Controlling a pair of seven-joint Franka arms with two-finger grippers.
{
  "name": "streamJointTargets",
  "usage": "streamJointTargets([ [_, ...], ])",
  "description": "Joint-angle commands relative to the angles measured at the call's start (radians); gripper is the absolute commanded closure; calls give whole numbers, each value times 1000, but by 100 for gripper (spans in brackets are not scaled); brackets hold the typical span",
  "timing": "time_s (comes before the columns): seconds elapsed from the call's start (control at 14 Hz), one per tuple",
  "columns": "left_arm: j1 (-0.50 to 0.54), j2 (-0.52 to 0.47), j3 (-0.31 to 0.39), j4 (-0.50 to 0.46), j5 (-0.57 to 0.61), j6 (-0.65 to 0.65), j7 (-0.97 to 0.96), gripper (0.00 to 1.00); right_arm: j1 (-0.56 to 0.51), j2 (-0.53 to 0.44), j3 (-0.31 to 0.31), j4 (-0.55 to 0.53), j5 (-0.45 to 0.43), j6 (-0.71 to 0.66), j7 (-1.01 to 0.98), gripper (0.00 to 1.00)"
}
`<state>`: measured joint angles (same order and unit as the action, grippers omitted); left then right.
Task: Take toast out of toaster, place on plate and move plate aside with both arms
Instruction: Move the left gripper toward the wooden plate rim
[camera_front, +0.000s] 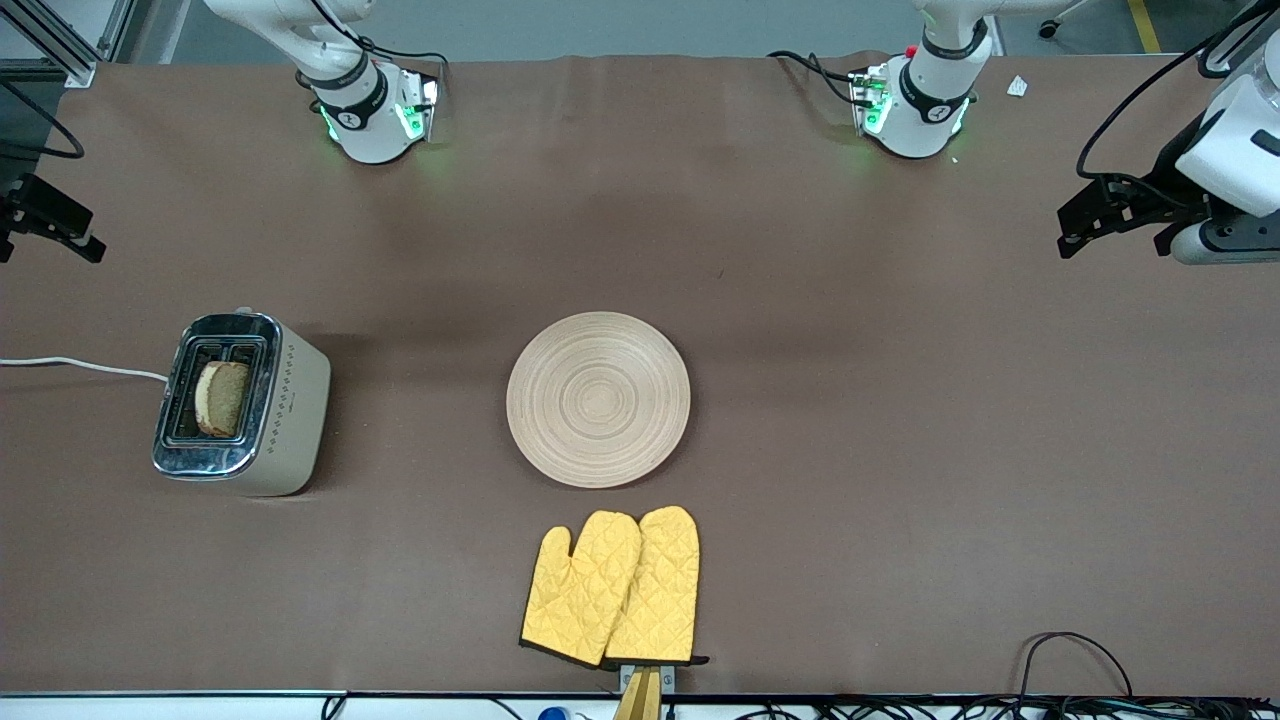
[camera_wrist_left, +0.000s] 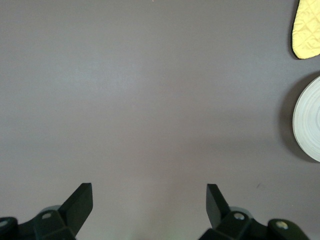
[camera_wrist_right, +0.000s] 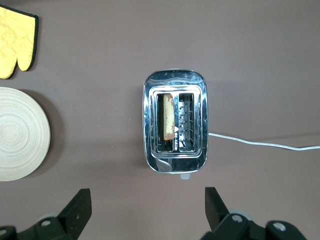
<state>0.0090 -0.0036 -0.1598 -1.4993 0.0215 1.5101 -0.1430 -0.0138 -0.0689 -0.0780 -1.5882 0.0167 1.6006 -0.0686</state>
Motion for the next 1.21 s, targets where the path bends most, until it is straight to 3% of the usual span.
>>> streamJointTargets([
  [0.0,8,7,-4,24,2,-22,17,0,-6,-29,9,-41,3,18,-16,0],
  [0.36,-12,43,-7,37,-2,-21,17,0,-6,-29,9,-38,3,12,-14,0],
  [0.57,-17,115,-10,56,-170,-2,23,0,-6,-29,9,-38,3,9,-13,0],
  [0.79,-32,215,-27,47,-282,114,25,0,-6,-29,9,-38,3,9,-13,0],
  [0.93,-43,305,-70,47,-293,189,25,0,-6,-29,9,-39,3,7,-13,0],
  [1.14,-41,466,-125,47,-418,342,97,0,-6,-29,9,-39,3,5,-13,0],
])
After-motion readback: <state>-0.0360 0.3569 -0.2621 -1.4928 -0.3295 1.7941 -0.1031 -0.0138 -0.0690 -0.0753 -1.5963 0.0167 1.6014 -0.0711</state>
